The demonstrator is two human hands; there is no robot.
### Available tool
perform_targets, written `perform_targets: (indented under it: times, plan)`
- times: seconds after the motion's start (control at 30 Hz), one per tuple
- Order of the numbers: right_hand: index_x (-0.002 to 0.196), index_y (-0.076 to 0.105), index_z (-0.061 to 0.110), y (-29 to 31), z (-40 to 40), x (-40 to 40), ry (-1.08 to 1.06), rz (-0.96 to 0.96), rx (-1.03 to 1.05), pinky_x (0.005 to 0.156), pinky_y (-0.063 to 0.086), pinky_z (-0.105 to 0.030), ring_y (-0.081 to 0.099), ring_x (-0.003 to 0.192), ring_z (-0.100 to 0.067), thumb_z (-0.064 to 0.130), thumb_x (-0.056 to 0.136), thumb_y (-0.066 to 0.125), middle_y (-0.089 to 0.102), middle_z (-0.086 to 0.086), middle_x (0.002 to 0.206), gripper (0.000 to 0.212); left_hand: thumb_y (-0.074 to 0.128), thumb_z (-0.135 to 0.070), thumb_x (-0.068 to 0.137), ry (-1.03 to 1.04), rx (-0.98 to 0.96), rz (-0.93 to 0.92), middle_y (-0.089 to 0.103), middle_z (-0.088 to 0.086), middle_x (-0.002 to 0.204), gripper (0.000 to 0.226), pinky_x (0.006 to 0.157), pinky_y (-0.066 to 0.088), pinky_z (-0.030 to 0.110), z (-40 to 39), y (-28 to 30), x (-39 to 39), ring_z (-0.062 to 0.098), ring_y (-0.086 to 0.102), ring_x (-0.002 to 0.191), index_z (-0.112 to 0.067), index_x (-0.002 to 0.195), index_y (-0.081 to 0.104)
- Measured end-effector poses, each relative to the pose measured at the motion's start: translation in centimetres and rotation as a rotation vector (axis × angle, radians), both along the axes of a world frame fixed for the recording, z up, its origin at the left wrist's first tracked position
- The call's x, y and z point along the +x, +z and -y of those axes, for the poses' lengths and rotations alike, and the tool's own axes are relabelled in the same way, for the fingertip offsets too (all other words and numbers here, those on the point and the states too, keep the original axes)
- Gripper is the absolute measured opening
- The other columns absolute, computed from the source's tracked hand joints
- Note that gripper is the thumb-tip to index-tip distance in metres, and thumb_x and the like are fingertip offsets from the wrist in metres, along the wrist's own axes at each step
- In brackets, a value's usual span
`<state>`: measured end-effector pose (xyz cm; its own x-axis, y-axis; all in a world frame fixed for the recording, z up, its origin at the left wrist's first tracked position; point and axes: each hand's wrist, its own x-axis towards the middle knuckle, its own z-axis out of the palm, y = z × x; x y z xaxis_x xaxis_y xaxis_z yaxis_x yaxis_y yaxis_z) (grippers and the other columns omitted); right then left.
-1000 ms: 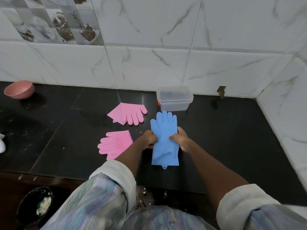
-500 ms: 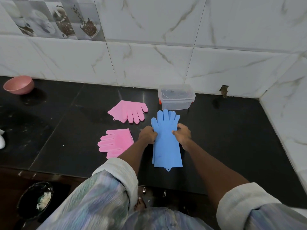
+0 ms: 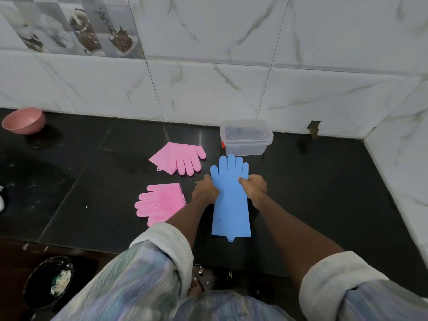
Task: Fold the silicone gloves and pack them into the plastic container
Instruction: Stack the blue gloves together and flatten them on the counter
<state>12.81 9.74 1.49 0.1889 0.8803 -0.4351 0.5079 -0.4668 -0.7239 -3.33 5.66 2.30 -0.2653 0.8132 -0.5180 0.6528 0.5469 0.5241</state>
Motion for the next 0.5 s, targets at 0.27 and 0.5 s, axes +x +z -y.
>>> perform_targets:
  times: [0.27, 0.5]
  plan:
    - [0.106, 0.067, 0.000, 0.5, -2.2, 0.5, -0.028, -0.072, -0.022, 0.095, 0.061, -0.051, 0.071, 0.106, -0.032, -0.001, 0.094, 0.058, 0.072, -0.015, 0.114, 0.015, 0.049, -0.008, 0.096, -0.085, 0.001, -0.039, 0.064, 0.014, 0.132, 0.045, 0.105, 0.054, 0.051, -0.5, -0.5, -0.7, 0.036, 0.067, 0.119, -0.013, 0.140, 0.045]
    - [0.096, 0.066, 0.007, -0.2, -2.2, 0.3, -0.028, 0.088, 0.059, 0.063, 0.050, -0.032, 0.060, 0.084, -0.025, -0.006, 0.093, 0.047, 0.066, -0.007, 0.097, 0.022, 0.050, -0.013, 0.098, -0.082, -0.002, -0.073, 0.065, 0.013, 0.131, 0.040, 0.104, 0.054, 0.050, -0.7, -0.8, -0.7, 0.035, 0.066, 0.120, -0.013, 0.138, 0.044]
